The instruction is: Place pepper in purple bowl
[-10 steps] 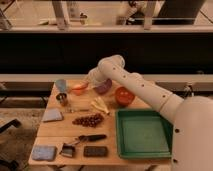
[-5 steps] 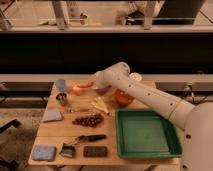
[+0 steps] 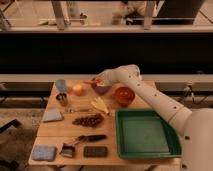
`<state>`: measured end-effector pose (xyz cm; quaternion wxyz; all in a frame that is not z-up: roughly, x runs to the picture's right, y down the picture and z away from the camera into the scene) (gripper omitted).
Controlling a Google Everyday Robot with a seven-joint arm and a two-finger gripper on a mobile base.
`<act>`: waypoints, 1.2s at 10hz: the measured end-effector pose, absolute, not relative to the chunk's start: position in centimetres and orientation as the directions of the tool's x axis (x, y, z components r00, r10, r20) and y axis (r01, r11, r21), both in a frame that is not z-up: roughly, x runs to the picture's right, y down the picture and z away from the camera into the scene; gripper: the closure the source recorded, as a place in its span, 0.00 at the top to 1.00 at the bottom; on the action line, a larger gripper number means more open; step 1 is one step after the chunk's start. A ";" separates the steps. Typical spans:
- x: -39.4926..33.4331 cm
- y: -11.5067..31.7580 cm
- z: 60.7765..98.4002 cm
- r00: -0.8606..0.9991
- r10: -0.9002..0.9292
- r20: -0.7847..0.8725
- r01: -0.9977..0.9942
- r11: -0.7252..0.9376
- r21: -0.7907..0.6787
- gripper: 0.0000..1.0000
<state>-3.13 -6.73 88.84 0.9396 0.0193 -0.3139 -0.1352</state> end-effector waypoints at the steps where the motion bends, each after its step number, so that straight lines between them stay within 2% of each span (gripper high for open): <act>1: -2.5 -7.0 89.5 0.766 -0.254 0.591 0.230 0.966 0.118 0.03; 8: -1.5 -8.4 93.7 0.755 -0.259 0.603 0.231 0.965 0.125 0.03; 9: -1.4 -8.3 93.9 0.755 -0.261 0.601 0.240 0.964 0.117 0.07; 11: -2.1 -8.1 94.1 0.759 -0.266 0.595 0.256 0.961 0.103 0.24; 12: -1.7 -8.2 94.0 0.768 -0.264 0.584 0.249 0.962 0.107 0.36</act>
